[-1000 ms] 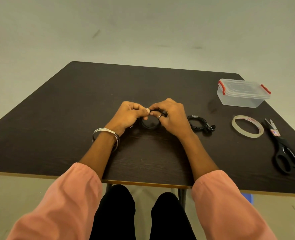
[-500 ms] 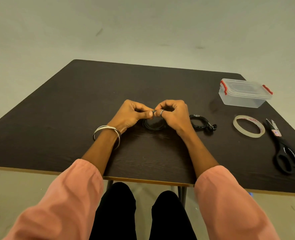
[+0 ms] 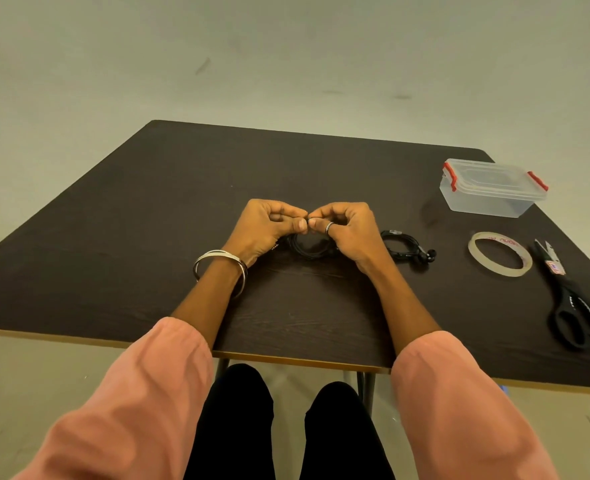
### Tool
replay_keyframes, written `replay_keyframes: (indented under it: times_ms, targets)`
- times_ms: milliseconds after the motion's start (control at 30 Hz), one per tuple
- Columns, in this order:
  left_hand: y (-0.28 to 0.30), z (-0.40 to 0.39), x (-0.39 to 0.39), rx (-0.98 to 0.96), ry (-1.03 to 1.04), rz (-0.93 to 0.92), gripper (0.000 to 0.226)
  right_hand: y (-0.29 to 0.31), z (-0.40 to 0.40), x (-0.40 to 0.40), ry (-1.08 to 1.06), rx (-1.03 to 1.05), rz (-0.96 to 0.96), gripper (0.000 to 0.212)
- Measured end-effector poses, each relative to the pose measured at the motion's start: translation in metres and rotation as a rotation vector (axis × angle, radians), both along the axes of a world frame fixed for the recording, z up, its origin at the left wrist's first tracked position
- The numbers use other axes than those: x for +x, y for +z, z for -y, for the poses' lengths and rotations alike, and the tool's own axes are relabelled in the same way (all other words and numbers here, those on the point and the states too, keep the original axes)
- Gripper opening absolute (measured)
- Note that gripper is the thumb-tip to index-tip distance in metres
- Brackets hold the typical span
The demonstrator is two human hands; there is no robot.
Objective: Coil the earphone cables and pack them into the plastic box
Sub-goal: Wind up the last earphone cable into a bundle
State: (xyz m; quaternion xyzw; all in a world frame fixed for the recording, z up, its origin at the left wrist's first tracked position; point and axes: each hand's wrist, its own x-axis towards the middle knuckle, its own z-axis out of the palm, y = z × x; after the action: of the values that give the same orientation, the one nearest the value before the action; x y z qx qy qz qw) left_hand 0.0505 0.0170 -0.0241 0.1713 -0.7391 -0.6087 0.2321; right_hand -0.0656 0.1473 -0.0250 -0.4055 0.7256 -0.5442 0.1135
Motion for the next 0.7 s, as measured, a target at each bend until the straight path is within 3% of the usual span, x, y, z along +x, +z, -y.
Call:
replay_keyframes:
  times_ms: [233, 367, 500, 600, 700]
  targets:
    - [-0.007, -0.005, -0.003, -0.287, 0.151, 0.079, 0.016, -0.003, -0.002, 0.003, -0.071, 0.005, -0.126, 0.009]
    - [-0.006, -0.008, -0.002, -0.317, 0.208, 0.013, 0.012, -0.002, -0.007, 0.010, -0.058, 0.010, -0.263, 0.024]
    - [-0.005, -0.011, 0.000, -0.352, 0.183, 0.027, 0.011, -0.002, -0.016, 0.014, -0.137, -0.068, -0.227, 0.025]
    - [-0.005, -0.014, 0.001, -0.407, 0.208, 0.078, 0.014, 0.001, -0.029, 0.015, -0.275, -0.178, -0.272, 0.017]
    - [-0.006, -0.019, 0.004, -0.427, 0.211, 0.095, 0.021, 0.004, -0.051, 0.005, -0.600, -0.199, -0.464, 0.017]
